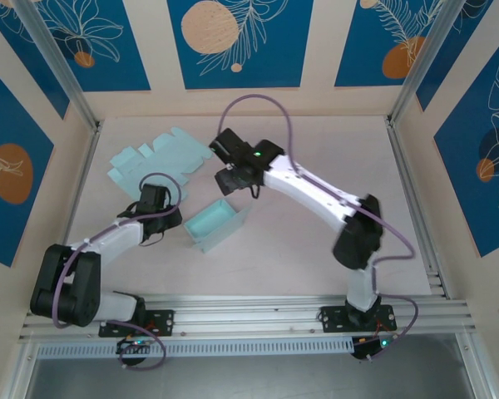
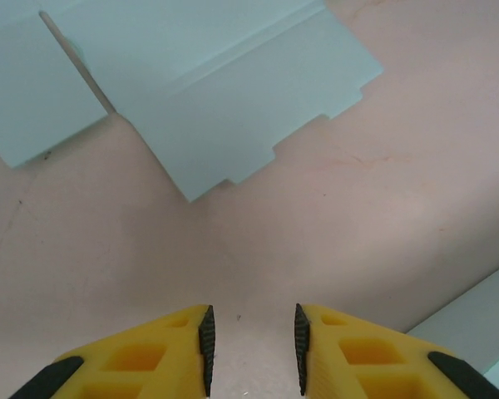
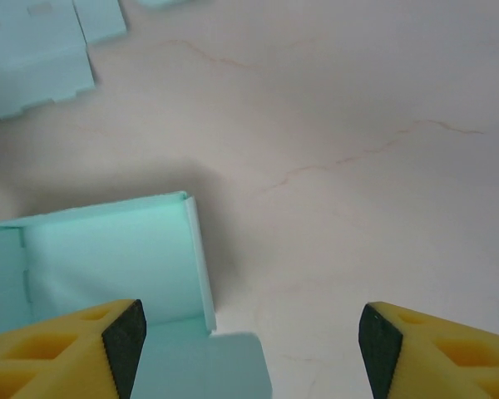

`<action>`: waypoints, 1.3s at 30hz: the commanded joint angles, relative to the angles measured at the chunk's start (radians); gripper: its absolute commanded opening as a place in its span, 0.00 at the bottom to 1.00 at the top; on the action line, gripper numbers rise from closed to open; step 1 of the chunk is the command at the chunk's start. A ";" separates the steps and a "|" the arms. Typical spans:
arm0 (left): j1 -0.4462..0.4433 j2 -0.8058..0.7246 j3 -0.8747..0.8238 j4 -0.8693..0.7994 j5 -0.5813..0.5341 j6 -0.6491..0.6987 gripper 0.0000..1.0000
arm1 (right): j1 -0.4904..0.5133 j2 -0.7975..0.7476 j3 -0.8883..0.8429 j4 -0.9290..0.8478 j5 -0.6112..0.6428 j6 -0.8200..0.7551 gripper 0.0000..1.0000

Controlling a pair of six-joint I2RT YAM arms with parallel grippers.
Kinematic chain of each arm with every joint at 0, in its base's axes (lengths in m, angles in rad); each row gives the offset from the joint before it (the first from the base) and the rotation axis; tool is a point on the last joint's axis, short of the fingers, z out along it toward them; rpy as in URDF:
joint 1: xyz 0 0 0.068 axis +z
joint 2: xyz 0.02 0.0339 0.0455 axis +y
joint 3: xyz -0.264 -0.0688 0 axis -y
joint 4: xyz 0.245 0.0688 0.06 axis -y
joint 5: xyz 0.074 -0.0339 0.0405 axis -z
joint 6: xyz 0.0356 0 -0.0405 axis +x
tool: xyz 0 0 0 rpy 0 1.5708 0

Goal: Fold the paper box

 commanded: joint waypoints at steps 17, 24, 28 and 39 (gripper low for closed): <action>-0.001 0.067 -0.059 0.046 0.177 0.001 0.31 | 0.144 -0.628 -1.107 0.546 -0.154 0.680 0.55; -0.056 -0.009 -0.151 0.103 0.260 -0.076 0.30 | 0.076 -0.487 -1.151 0.741 -0.217 0.668 0.51; -0.127 -0.065 -0.185 0.117 0.249 -0.127 0.30 | 0.019 -0.379 -1.080 0.793 -0.281 0.594 0.50; -0.359 -0.011 -0.175 0.258 0.212 -0.275 0.31 | -0.193 -0.143 -0.837 0.767 -0.408 0.365 0.50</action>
